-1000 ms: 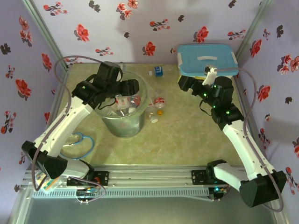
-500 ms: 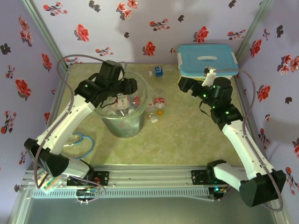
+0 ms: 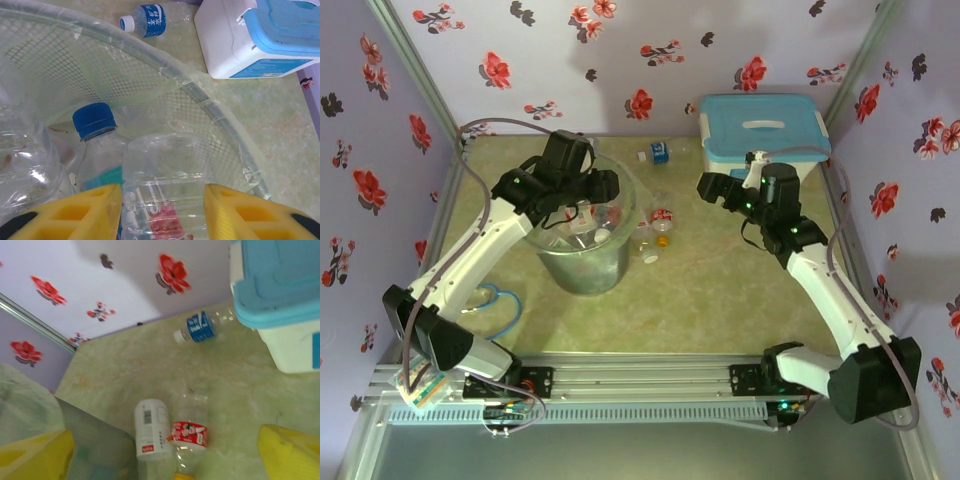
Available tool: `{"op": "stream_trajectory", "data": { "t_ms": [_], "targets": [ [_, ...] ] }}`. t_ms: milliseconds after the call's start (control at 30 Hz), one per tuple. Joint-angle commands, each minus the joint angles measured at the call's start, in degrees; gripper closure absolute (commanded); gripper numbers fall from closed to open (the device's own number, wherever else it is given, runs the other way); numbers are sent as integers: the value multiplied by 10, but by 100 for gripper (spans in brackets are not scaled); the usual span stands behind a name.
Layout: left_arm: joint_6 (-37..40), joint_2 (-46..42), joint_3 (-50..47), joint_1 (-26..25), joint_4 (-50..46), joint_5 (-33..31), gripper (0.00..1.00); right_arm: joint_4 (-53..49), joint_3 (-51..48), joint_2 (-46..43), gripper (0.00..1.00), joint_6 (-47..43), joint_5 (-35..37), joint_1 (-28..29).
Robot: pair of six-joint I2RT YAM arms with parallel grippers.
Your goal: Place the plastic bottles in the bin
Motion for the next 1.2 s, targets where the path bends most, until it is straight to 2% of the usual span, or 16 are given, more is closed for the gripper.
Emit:
{"op": "stream_trajectory", "data": {
  "t_ms": [0,100,367,567,867,1000,1167],
  "targets": [
    [9,-19,24,3,-13,4,48,-44,38,18,8,-4,40,13],
    [13,-29,33,4,-14,3,42,-75,57,41,11,-3,73,29],
    [19,-65,31,6,-17,-11,33,-109,104,147,20,19,128,102],
    [14,-118,-15,17,-15,-26,29,-111,136,242,25,37,134,125],
    [1,-188,-94,34,3,-28,28,-92,174,358,28,62,119,134],
    [3,-203,-108,35,9,-27,28,-92,191,398,28,64,116,141],
    [6,-208,-116,35,12,-24,27,-88,205,442,21,69,111,143]
  ]
}}
